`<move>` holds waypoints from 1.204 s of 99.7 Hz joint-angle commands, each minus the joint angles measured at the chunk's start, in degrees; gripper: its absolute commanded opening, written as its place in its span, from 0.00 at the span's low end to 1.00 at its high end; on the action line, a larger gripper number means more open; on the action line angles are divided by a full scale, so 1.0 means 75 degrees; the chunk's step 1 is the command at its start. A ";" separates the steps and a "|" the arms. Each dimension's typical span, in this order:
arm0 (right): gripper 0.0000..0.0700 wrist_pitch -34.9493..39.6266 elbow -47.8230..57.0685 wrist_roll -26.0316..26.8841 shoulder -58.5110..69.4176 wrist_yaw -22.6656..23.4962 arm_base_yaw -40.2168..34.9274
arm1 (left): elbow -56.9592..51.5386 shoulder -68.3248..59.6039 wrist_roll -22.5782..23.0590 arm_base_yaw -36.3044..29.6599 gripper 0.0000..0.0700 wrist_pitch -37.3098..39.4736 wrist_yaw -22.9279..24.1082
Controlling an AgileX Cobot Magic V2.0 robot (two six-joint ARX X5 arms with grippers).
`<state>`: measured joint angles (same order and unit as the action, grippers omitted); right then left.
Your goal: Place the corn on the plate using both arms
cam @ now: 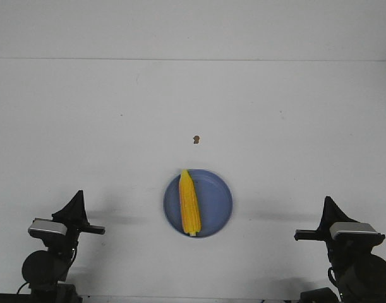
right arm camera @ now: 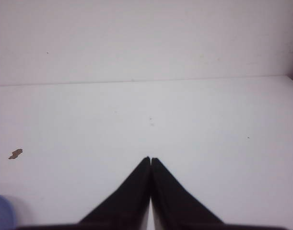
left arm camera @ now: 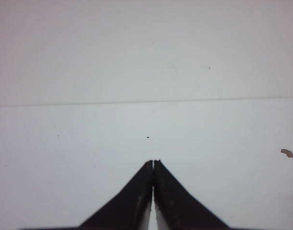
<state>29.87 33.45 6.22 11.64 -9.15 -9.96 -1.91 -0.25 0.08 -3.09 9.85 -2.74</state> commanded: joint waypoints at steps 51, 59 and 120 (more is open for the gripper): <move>0.00 -0.0597 -0.0606 -0.0271 -0.0621 -0.0003 0.0568 | 0.0149 0.0009 -0.0050 0.0012 0.02 0.0076 0.0026; 0.00 -0.1000 -0.1058 -0.0265 -0.0988 0.0020 0.0825 | 0.0149 0.0009 -0.0050 0.0012 0.02 0.0073 0.0026; 0.00 -0.4284 -0.3870 -0.0195 -0.1542 0.0306 0.1107 | 0.0149 0.0009 -0.0047 0.0012 0.02 0.0073 0.0026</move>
<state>0.03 5.85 4.69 0.12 -7.05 -1.76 -1.91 -0.25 0.08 -3.09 9.80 -2.74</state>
